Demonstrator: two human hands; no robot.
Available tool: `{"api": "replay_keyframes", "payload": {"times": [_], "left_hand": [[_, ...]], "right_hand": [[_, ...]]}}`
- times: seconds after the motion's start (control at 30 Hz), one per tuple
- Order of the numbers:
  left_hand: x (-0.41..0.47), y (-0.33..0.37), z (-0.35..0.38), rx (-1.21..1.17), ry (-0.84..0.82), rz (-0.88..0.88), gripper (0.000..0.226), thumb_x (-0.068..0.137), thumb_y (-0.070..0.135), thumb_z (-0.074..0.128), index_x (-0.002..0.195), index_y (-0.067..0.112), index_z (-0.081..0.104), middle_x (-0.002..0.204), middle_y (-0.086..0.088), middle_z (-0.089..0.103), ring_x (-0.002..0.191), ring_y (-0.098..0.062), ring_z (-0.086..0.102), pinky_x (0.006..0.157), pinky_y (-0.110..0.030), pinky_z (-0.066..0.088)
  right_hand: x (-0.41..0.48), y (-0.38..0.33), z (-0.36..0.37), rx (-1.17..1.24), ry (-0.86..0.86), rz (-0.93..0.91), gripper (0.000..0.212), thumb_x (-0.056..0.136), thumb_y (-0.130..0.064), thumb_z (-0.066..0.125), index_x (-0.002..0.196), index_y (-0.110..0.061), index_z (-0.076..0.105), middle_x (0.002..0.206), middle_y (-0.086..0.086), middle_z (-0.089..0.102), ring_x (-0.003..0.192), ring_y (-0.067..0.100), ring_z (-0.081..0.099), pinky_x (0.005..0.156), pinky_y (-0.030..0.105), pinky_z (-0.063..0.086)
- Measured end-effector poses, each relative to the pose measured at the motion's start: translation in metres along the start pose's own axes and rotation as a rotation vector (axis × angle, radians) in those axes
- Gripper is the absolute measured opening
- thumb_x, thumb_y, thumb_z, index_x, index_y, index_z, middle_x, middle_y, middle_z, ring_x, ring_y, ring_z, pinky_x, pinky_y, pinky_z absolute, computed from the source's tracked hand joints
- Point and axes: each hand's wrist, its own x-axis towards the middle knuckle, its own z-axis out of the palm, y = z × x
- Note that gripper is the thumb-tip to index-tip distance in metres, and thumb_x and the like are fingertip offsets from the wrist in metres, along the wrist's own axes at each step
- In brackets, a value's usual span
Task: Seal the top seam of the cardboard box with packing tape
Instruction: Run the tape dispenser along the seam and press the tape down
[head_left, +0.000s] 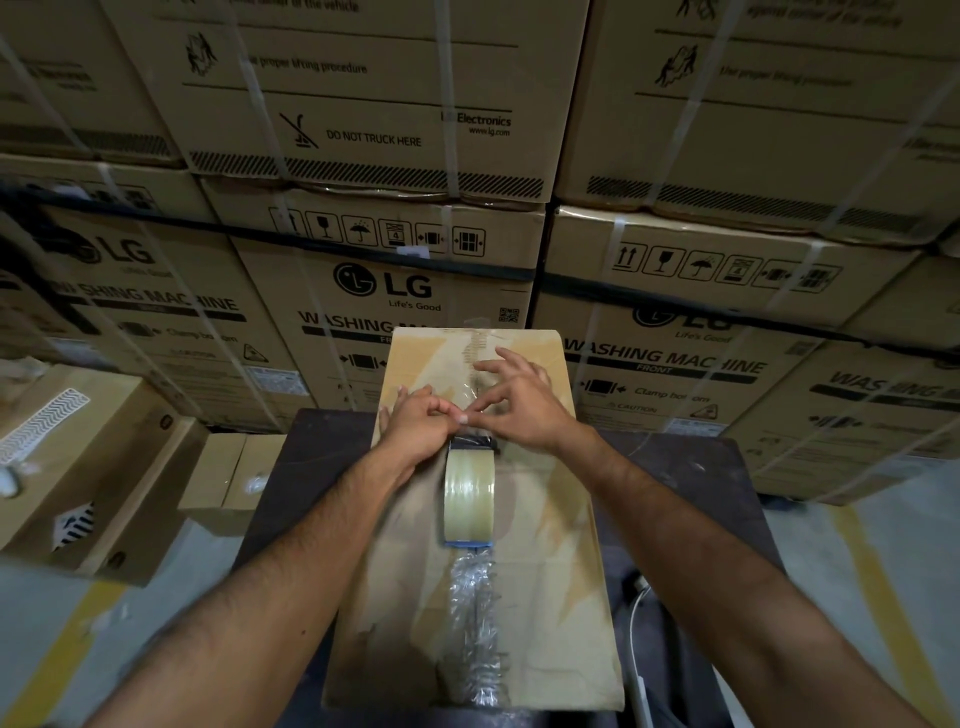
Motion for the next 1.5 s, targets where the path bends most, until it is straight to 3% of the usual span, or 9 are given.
{"api": "replay_keyframes", "payload": {"times": [0.23, 0.37, 0.6, 0.97, 1.13, 1.27, 1.4, 1.5], "left_hand": [[-0.004, 0.002, -0.001, 0.218, 0.099, 0.119, 0.009, 0.091, 0.029, 0.078, 0.083, 0.033, 0.078, 0.174, -0.001, 0.03, 0.166, -0.022, 0.001, 0.129, -0.052, -0.015], [-0.001, -0.004, -0.005, 0.521, 0.15, 0.342, 0.007, 0.089, 0.038, 0.077, 0.089, 0.032, 0.081, 0.175, 0.0, 0.029, 0.166, -0.023, -0.001, 0.128, -0.053, -0.019], [-0.001, -0.001, -0.014, 0.724, 0.15, 0.54, 0.007, 0.095, 0.028, 0.072, 0.093, 0.03, 0.078, 0.175, 0.0, 0.028, 0.166, -0.022, -0.002, 0.128, -0.053, -0.02], [0.001, -0.011, -0.003, 0.612, 0.198, 0.581, 0.008, 0.098, 0.022, 0.069, 0.095, 0.025, 0.075, 0.172, 0.001, 0.035, 0.166, -0.022, 0.005, 0.13, -0.063, -0.008], [0.002, -0.013, 0.0, 0.585, 0.203, 0.558, 0.007, 0.098, 0.021, 0.07, 0.094, 0.024, 0.076, 0.172, 0.002, 0.036, 0.166, -0.022, 0.006, 0.129, -0.062, -0.007], [0.006, -0.022, -0.007, 0.562, 0.265, 0.538, 0.01, 0.097, 0.017, 0.07, 0.091, 0.023, 0.076, 0.172, -0.003, 0.035, 0.165, -0.025, 0.012, 0.129, -0.065, -0.006], [0.01, -0.032, -0.017, 0.498, 0.282, 0.529, 0.012, 0.099, 0.016, 0.068, 0.092, 0.022, 0.075, 0.171, -0.005, 0.038, 0.165, -0.026, 0.016, 0.129, -0.062, -0.006], [0.01, -0.029, -0.016, 0.464, 0.262, 0.513, 0.011, 0.098, 0.016, 0.07, 0.093, 0.023, 0.077, 0.171, -0.003, 0.038, 0.165, -0.025, 0.016, 0.129, -0.06, -0.008]], "right_hand": [[0.005, -0.01, -0.012, -0.125, -0.068, -0.091, 0.017, 0.086, -0.054, 0.083, 0.09, -0.038, 0.085, 0.166, -0.009, 0.046, 0.163, 0.017, 0.012, 0.131, 0.058, 0.004], [-0.002, -0.014, -0.01, -0.187, 0.001, -0.157, 0.011, 0.09, -0.045, 0.081, 0.091, -0.035, 0.085, 0.166, -0.003, 0.047, 0.165, 0.02, 0.011, 0.133, 0.056, 0.002], [-0.012, -0.01, 0.006, -0.142, 0.139, -0.163, 0.01, 0.09, -0.044, 0.081, 0.093, -0.036, 0.086, 0.159, -0.002, 0.056, 0.162, 0.023, 0.023, 0.13, 0.06, 0.011], [-0.021, 0.005, 0.01, 0.155, 0.114, 0.103, 0.012, 0.087, -0.039, 0.087, 0.099, -0.038, 0.087, 0.155, -0.013, 0.057, 0.159, 0.015, 0.024, 0.126, 0.048, 0.009], [-0.022, 0.002, 0.004, 0.015, 0.122, 0.025, 0.012, 0.09, -0.041, 0.082, 0.101, -0.04, 0.086, 0.157, -0.011, 0.056, 0.16, 0.016, 0.024, 0.127, 0.047, 0.007], [-0.033, 0.015, -0.003, -0.196, 0.154, 0.02, 0.009, 0.091, -0.031, 0.079, 0.096, -0.034, 0.086, 0.159, -0.005, 0.056, 0.16, 0.023, 0.027, 0.131, 0.061, 0.01], [-0.044, 0.034, -0.005, -0.22, 0.323, 0.017, 0.012, 0.09, -0.024, 0.079, 0.099, -0.028, 0.087, 0.154, -0.001, 0.062, 0.156, 0.025, 0.035, 0.131, 0.056, 0.016], [-0.042, 0.025, 0.001, -0.238, 0.312, 0.013, 0.012, 0.093, -0.027, 0.079, 0.103, -0.026, 0.086, 0.154, 0.001, 0.061, 0.157, 0.025, 0.034, 0.131, 0.056, 0.015]]}}
